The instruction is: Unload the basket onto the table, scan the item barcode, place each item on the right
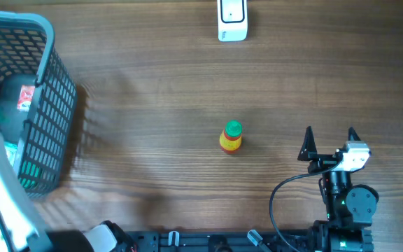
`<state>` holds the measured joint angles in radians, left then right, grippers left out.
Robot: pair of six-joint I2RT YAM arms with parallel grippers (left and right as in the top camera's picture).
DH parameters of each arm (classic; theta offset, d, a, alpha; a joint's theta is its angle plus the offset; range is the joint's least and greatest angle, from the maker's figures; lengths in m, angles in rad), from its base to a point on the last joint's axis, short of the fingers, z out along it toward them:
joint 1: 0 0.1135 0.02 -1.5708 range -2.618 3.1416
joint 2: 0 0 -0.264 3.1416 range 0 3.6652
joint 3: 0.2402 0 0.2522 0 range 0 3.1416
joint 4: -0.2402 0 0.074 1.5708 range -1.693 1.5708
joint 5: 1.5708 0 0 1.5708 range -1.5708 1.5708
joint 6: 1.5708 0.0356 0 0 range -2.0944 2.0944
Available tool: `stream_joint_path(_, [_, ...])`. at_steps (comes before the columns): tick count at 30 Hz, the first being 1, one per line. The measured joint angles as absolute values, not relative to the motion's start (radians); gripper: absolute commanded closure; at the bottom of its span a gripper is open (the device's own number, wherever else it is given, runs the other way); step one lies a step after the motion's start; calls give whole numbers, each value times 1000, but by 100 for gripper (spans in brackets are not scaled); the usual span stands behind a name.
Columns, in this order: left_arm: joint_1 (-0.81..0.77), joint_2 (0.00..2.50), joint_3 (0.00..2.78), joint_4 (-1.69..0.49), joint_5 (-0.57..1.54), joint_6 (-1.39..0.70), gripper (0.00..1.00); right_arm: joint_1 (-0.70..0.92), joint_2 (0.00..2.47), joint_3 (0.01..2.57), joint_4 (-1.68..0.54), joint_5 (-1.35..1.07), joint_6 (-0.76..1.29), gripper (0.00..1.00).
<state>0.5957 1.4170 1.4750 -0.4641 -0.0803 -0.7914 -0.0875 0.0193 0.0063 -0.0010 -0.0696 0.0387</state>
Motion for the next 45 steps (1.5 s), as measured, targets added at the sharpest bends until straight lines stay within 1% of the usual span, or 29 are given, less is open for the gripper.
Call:
stream_joint_path(6, [596,1399,1478,-571,-80,-792,95,-88,19,6,-1,-70,39,0])
stream_joint_path(11, [596,1429,1474,-727,-82,-792,92,-88,19,6,-1,-70,39,0])
stream_joint_path(12, [596,1431,1474,-745,-85,-792,90,-88,19,6,-1,-70,39,0])
stream_joint_path(14, [596,1443,1474,-788,-100,-791,75,-88,19,6,-1,-70,39,0])
stream_joint_path(15, [596,1453,1474,-805,-112,-790,72,-88,19,6,-1,-70,39,0])
stream_joint_path(17, [596,1477,1474,-824,-126,-792,73,-88,19,6,-1,-70,39,0])
stream_joint_path(18, [596,1496,1474,-826,-134,-795,93,-88,19,6,-1,-70,39,0])
stream_joint_path(19, [596,1516,1474,-826,-138,-795,96,-88,19,6,-1,-70,39,0])
stream_joint_path(23, [594,1570,1474,-825,-145,-796,96,-88,19,6,-1,-70,39,0])
stream_joint_path(28, [592,1574,1474,-805,-148,-796,96,-88,19,6,-1,-70,39,0])
stream_joint_path(29, [592,1574,1474,-797,-149,-796,87,-88,19,6,-1,-70,39,0])
stream_joint_path(30, [592,1574,1474,-785,-150,-796,71,-88,19,6,-1,-70,39,0])
stream_joint_path(31, [592,1574,1474,-765,-154,-793,62,-88,19,6,-1,-70,39,0])
stream_joint_path(32, [592,1574,1474,-749,-154,-797,61,-88,19,6,-1,-70,39,0])
stream_joint_path(33, [592,1574,1474,-742,-153,-795,72,-88,19,6,-1,-70,39,0])
stream_joint_path(34, [592,1574,1474,-736,-154,-796,96,-88,19,6,-1,-70,39,0])
stream_joint_path(41, [592,1574,1474,-733,-160,-796,96,-88,19,6,-1,-69,39,0])
stream_joint_path(42, [592,1574,1474,-733,-160,-796,89,-88,19,6,-1,-70,39,0])
stream_joint_path(43, [592,1574,1474,-733,-160,-796,67,-88,19,6,-1,-70,39,0])
stream_joint_path(44, [592,1574,1474,-733,-160,-797,40,-88,19,6,-1,-70,39,0])
stream_joint_path(45, [592,1574,1474,-733,-161,-791,36,-88,19,6,-1,-69,39,0])
